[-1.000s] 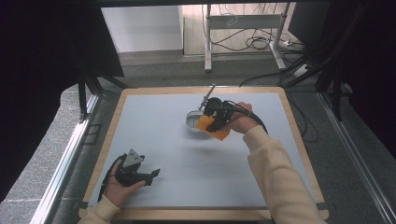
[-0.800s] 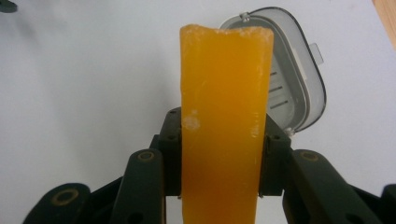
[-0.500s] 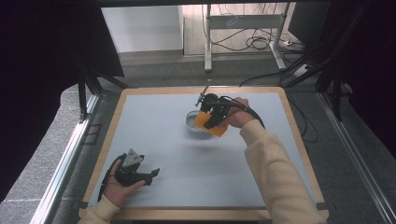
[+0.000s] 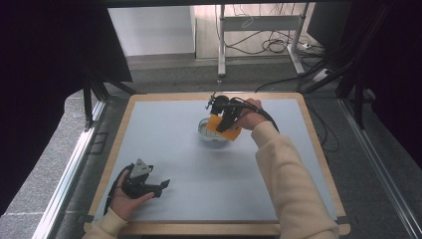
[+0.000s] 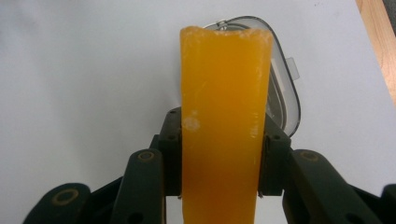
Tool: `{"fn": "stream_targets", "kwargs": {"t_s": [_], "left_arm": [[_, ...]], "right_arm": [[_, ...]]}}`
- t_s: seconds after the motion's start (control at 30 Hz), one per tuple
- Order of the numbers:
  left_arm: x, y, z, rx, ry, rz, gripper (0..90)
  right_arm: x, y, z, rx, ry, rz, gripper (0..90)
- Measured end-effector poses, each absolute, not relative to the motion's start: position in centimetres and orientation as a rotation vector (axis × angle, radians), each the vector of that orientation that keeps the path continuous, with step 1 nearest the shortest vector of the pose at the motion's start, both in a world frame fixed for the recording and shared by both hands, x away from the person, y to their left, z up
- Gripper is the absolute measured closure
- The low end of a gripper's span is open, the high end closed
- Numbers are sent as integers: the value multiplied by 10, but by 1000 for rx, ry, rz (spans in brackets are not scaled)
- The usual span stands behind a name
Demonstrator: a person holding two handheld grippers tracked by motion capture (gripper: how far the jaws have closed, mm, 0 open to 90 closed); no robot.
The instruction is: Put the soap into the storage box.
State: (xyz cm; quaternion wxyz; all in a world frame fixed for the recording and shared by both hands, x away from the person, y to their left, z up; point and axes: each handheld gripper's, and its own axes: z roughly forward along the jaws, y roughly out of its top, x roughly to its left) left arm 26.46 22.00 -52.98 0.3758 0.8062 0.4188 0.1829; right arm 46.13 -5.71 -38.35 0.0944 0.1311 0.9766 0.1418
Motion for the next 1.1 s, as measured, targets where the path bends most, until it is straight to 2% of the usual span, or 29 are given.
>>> {"fn": "stream_targets", "kwargs": {"t_s": [1.1], "left_arm": [[264, 223, -528, 2051, 1078, 467, 181]], "right_arm": [[495, -35, -392, 251, 2915, 314, 614]]}}
